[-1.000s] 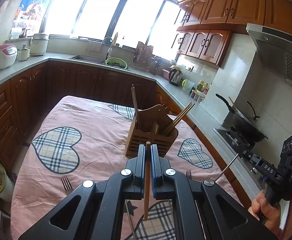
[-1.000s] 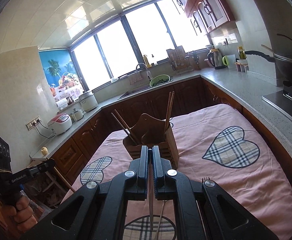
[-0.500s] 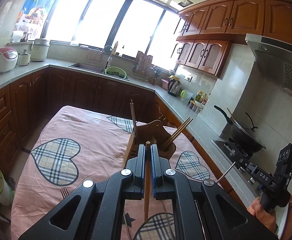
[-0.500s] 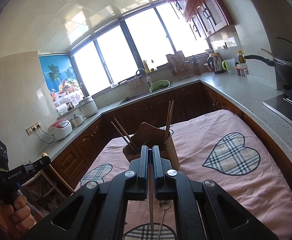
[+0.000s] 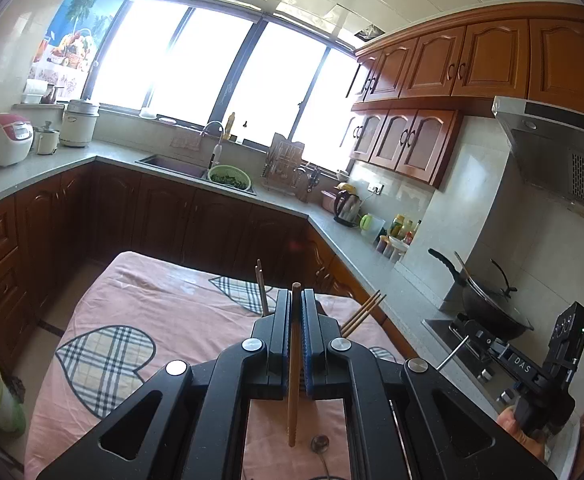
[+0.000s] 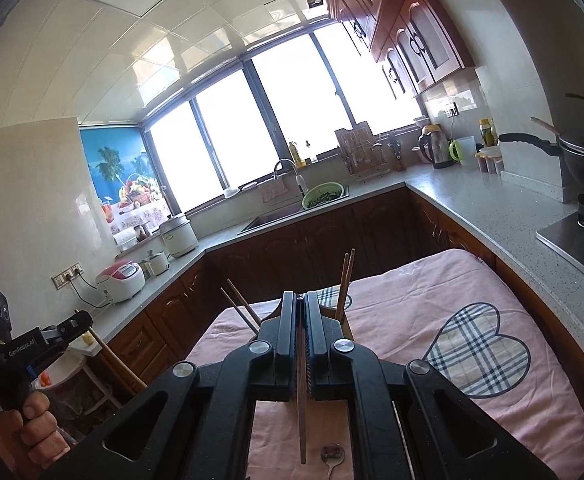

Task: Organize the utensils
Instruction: 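Lift both held chopsticks and carry them up to the wooden holder, then lower the chopsticks into the holder and open both tools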

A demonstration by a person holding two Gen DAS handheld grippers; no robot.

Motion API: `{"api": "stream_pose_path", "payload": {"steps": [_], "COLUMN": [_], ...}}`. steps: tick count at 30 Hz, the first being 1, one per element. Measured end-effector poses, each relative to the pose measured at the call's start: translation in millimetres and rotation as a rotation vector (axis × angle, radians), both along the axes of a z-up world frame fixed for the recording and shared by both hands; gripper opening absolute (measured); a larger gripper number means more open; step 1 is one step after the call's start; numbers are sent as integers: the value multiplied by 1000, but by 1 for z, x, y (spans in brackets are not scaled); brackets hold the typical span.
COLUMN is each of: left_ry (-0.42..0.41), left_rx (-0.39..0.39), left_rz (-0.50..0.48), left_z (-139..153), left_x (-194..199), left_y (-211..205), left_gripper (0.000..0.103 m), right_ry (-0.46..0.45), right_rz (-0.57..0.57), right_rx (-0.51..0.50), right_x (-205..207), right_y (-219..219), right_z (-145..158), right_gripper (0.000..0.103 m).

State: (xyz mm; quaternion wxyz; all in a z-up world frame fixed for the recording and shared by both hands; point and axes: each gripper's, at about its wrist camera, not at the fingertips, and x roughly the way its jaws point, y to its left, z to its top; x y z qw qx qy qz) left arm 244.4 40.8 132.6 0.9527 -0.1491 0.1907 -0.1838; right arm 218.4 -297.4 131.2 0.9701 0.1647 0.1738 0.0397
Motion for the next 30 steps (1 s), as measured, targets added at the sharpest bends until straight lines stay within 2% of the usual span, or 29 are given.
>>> {"api": "stream_pose_path", "payload": {"steps": [15,21,30], "left_ry": [-122,-132,-39], "left_rx": [-32,-25,-30], "left_rz": [27,53,80], "left_z": [2,-27,-75], "left_x": [73,108,163], "left_y": [-20,-35,-56], "left_gripper": [3,3,3], "right_ry": [-114,-130,-73], "right_rz": [-61,-98,-119], "right_rx": [20,18,29], "right_x": [61,84,112], "right_y": [-12,-17,-20], "right_z": [31,25,-15], "right_gripper": [4,4,4]}}
